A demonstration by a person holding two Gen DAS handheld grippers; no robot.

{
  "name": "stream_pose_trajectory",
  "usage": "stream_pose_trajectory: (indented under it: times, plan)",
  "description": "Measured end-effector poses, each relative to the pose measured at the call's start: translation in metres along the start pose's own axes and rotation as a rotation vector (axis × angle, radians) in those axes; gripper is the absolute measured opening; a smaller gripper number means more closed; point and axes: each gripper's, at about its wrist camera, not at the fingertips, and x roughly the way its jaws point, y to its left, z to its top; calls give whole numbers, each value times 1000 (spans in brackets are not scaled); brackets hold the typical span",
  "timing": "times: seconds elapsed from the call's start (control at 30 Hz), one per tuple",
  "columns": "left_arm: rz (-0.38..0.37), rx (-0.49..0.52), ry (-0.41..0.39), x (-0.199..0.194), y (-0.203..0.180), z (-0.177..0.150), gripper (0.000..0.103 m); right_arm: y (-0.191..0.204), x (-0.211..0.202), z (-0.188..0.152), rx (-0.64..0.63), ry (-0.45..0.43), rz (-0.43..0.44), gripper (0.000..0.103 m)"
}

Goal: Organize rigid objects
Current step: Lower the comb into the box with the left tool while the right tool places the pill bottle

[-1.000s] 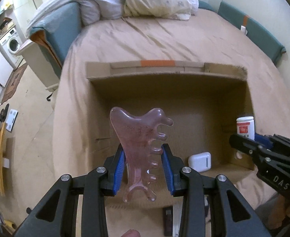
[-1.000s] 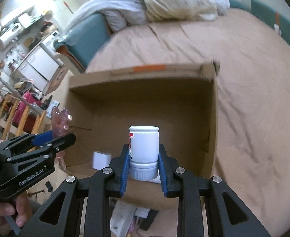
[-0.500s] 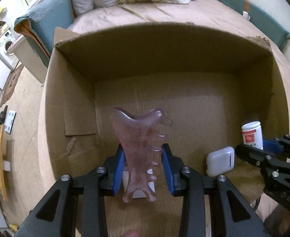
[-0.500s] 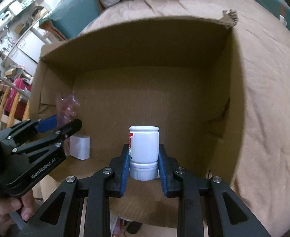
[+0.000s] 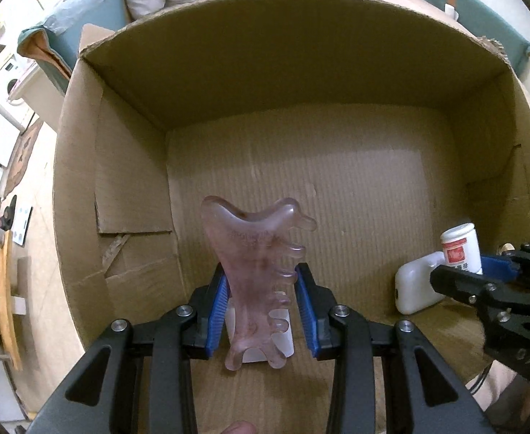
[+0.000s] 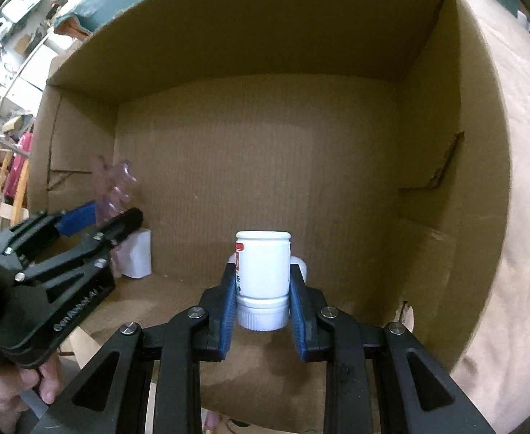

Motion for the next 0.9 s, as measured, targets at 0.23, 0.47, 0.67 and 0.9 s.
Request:
stream_pose_trajectory:
  times: [0.23,0.47,0.67,0.9]
  plan:
    - [3,4,0,3,-5,5,33,-2,-20,8,23,-90,90,65]
    - [-2,-4,0,4,-4,7,33,3,-31,9,14,-171,110,78]
    - [4,-5,3,5,-8,4,33,10,-38,7,-7,-213,114,88]
    - [-12,-3,-4,1,-7,4,50,11,-45,7,-13,-255,110,103]
